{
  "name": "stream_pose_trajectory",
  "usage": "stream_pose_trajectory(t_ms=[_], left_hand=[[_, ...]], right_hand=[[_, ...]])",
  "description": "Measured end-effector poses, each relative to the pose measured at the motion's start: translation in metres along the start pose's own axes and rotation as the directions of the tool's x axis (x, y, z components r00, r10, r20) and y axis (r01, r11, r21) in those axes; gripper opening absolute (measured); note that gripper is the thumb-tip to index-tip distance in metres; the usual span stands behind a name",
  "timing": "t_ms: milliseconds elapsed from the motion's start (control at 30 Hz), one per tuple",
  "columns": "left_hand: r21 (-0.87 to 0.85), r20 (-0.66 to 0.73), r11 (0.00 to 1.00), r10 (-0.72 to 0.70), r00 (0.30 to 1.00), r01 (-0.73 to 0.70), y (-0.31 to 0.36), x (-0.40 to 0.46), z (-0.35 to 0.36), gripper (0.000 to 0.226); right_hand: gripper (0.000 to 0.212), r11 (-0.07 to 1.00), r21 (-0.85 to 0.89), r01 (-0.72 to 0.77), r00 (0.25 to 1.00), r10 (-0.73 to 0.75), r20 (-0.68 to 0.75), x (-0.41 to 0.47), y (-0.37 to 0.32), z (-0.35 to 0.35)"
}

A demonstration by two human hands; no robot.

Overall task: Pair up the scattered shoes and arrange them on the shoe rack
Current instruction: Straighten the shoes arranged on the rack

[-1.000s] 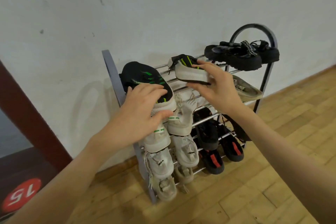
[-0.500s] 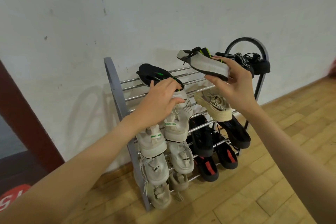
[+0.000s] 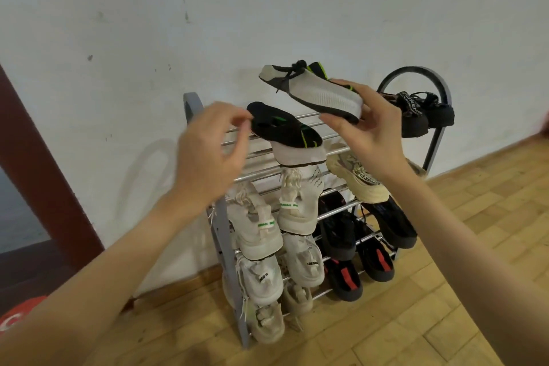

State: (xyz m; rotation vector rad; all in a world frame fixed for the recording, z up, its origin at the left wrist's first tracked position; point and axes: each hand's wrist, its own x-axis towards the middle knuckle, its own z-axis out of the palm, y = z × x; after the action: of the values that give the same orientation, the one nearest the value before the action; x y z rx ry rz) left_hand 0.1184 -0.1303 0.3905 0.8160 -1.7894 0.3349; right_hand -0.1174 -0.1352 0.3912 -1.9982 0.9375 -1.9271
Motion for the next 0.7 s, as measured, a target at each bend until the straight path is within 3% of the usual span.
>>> stream_pose_trajectory(t_ms=[67, 200, 433, 567, 700], left_hand=[[0.013, -0.086, 0.995, -0.102, 0.991, 0.103, -0.013, 0.012, -0.021, 0.015], [0.000, -0.074, 0.968, -0.252, 0.965, 0.253, -0.037, 0.036, -0.039, 0.022], [0.088, 0.117, 0.956, -0.287, 0.951, 0.278, -0.054, 0.033, -0.033, 0.029], [0.099, 0.178, 0.945, -0.326, 0.929, 0.313, -0.062, 0.028, -0.025, 0.027], [0.078, 0.194, 0.943, -0.332, 0.923, 0.323, -0.064, 0.025, -0.024, 0.029]], right_hand=[[0.032, 0.998, 0.061, -0.024, 0.999, 0.025, -0.020, 0.002, -0.008, 0.019], [0.011, 0.968, 0.222, -0.112, 0.989, 0.130, -0.067, 0.005, -0.023, 0.057], [0.028, 0.868, 0.383, -0.316, 0.935, 0.353, -0.029, 0.001, -0.027, 0.093], [0.023, 0.952, 0.185, -0.242, 0.970, 0.240, 0.032, -0.009, -0.017, 0.099], [0.040, 0.989, 0.032, -0.145, 0.976, 0.137, 0.169, -0.014, 0.004, 0.094]])
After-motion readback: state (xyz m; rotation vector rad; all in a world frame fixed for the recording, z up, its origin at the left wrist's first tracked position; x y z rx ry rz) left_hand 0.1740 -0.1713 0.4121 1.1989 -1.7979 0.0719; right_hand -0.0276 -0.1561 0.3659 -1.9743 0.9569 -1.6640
